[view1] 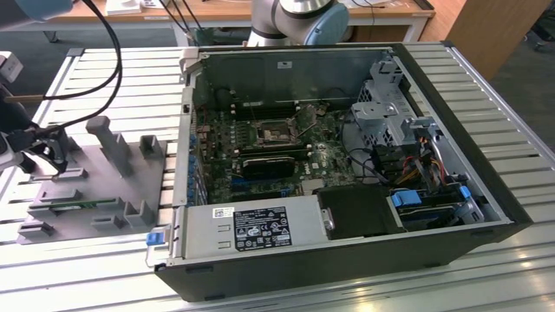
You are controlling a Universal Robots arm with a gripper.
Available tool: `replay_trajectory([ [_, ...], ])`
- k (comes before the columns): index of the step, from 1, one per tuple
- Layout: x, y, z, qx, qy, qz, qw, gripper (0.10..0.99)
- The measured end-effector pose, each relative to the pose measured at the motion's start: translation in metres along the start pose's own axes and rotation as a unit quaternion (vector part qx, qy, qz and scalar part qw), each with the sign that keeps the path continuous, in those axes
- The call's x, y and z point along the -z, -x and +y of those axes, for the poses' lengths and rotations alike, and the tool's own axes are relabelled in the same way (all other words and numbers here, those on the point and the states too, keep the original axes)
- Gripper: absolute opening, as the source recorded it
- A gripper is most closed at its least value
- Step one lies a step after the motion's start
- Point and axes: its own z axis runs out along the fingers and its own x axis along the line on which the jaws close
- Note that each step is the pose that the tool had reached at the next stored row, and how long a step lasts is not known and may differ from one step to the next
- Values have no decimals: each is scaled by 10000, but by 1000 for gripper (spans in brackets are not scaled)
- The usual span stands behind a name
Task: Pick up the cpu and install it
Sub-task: 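Pick up the cpu and move it towards the insertion slot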
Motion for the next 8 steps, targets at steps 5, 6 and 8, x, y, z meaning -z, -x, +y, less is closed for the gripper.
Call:
replay_trajectory([
  [5,11,0,1,0,0,0,10000,541],
  [6,14,0,1,0,0,0,10000,541],
  [8,19,0,2,0,0,0,10000,541],
])
